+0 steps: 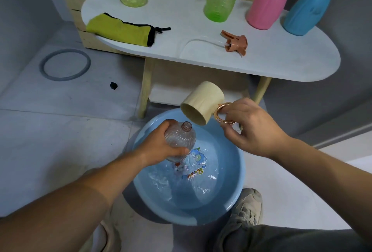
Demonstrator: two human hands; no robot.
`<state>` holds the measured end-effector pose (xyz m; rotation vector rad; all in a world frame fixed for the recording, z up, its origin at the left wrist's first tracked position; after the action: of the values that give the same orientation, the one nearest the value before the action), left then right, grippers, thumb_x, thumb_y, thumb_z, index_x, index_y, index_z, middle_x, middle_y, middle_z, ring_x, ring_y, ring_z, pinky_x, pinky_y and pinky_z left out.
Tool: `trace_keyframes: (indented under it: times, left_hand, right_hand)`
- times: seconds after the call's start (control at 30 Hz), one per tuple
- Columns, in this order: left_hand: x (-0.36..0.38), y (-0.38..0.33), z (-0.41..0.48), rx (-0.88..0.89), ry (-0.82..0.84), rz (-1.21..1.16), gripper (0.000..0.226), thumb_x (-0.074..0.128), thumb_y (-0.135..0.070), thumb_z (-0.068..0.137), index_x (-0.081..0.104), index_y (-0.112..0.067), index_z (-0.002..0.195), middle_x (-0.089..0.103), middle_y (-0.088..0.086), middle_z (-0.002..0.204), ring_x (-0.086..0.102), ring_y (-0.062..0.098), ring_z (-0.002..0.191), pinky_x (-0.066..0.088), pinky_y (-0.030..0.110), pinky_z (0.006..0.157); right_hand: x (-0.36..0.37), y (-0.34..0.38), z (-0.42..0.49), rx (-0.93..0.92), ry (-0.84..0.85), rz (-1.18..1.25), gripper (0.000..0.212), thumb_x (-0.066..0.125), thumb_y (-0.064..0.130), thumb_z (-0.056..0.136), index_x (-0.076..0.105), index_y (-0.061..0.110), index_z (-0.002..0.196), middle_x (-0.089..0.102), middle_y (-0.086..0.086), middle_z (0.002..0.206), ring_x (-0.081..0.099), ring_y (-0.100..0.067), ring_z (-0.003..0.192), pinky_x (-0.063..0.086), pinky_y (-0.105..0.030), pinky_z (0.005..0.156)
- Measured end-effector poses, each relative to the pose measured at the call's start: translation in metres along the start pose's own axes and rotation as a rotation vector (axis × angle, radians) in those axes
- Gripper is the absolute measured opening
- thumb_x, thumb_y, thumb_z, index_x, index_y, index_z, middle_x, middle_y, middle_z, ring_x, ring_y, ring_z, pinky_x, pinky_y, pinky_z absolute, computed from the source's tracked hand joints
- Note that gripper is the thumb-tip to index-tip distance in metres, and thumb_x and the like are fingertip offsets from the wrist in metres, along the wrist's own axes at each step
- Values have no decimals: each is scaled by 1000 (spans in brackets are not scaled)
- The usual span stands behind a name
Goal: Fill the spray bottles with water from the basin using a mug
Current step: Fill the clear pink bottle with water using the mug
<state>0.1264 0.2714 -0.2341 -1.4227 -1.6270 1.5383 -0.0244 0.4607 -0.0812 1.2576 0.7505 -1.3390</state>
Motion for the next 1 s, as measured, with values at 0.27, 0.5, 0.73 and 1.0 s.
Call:
trace_keyframes:
  times: [0.27, 0.5, 0.73, 1.0]
  left_hand:
    - [-3, 12, -4, -21, -10, 30, 88, 100, -35, 60, 49, -34, 133, 61, -11, 126, 63, 12, 113, 55, 32, 97]
    - [-6, 28, -1, -73, -3, 45, 88, 98, -34, 63, 47, -32, 134, 58, -7, 129, 61, 9, 112, 52, 24, 93]
    - [-3, 41, 6, -90, 32, 41, 86, 99, -39, 60, 50, -35, 130, 62, -13, 122, 65, 5, 108, 54, 22, 90]
    - [1, 48, 9, -114, 35, 59, 86, 98, -46, 57, 50, -42, 129, 63, -16, 119, 64, -5, 100, 53, 16, 81]
  right_hand:
    - [94, -48, -28, 545, 453, 179, 31, 49, 43, 100, 66, 19, 89, 65, -5, 85, 61, -27, 84, 50, -35, 78]
    - [161, -59, -46, 584, 674, 137, 28, 48, 41, 101, 69, 23, 100, 70, -7, 103, 61, -31, 102, 45, -30, 84]
    - [190, -59, -46, 518, 716, -28, 31, 43, 39, 101, 67, 23, 112, 68, -12, 116, 56, -35, 113, 49, -38, 90]
    - [200, -56, -46, 509, 679, -56, 32, 43, 42, 101, 65, 21, 111, 67, -10, 118, 51, -32, 117, 47, -38, 93]
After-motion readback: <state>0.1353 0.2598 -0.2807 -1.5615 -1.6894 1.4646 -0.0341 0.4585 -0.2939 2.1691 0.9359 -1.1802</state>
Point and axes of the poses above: each hand's wrist, its own z-axis towards the middle knuckle, its own x-axis out of the palm, y = z × x, the point moved 3 cm from there along z, towards the middle knuckle
